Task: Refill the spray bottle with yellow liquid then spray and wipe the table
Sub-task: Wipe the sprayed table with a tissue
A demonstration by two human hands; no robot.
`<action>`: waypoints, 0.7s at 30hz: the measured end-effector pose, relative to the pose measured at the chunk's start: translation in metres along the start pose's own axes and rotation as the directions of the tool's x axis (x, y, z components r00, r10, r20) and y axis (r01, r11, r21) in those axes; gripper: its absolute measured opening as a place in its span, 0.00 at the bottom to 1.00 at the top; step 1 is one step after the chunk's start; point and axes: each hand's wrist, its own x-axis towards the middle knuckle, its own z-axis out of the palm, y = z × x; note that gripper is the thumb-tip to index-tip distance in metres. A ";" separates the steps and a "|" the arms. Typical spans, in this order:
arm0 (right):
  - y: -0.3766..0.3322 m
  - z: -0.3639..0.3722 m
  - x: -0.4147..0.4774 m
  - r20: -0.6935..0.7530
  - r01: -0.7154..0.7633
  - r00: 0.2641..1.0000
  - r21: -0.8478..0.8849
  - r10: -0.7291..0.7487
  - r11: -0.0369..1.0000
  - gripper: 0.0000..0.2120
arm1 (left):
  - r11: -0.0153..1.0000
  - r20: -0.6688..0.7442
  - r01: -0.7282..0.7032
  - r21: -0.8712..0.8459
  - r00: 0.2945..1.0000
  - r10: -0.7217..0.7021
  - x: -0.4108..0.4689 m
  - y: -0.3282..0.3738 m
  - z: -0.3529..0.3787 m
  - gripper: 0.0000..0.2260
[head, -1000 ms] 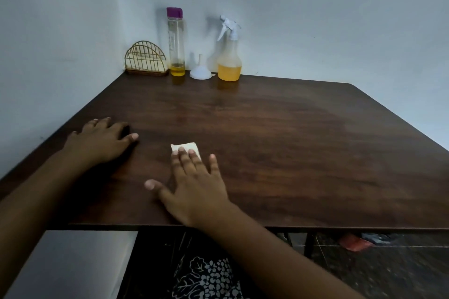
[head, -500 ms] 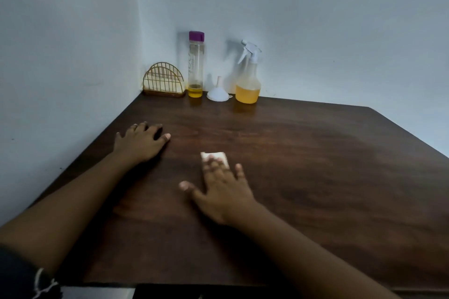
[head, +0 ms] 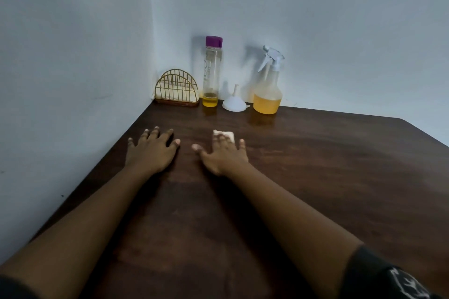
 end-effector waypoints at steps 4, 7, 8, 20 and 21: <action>0.061 -0.017 0.020 -0.024 -0.311 0.950 0.025 0.312 0.950 0.41 | 1.000 -0.002 0.006 -0.004 1.000 -0.006 0.002 0.000 0.000 0.26; 0.045 -0.017 0.044 -0.011 -0.312 0.950 0.035 0.312 0.950 0.42 | 1.000 -0.018 0.023 -0.009 1.000 -0.024 0.004 0.000 0.001 0.26; 0.026 -0.014 0.054 -0.019 -0.233 0.972 0.022 0.234 0.972 0.42 | 0.999 -0.024 0.031 -0.009 0.999 -0.031 0.005 0.000 0.001 0.26; 0.016 -0.021 0.116 -0.055 -0.256 0.965 -0.001 0.256 0.967 0.39 | 0.999 -0.024 0.041 -0.005 0.999 -0.041 0.008 0.000 0.002 0.25; 0.005 -0.019 0.119 -0.067 -0.228 0.971 -0.002 0.228 0.974 0.40 | 0.999 -0.023 0.043 -0.002 0.999 -0.043 0.008 0.000 0.002 0.25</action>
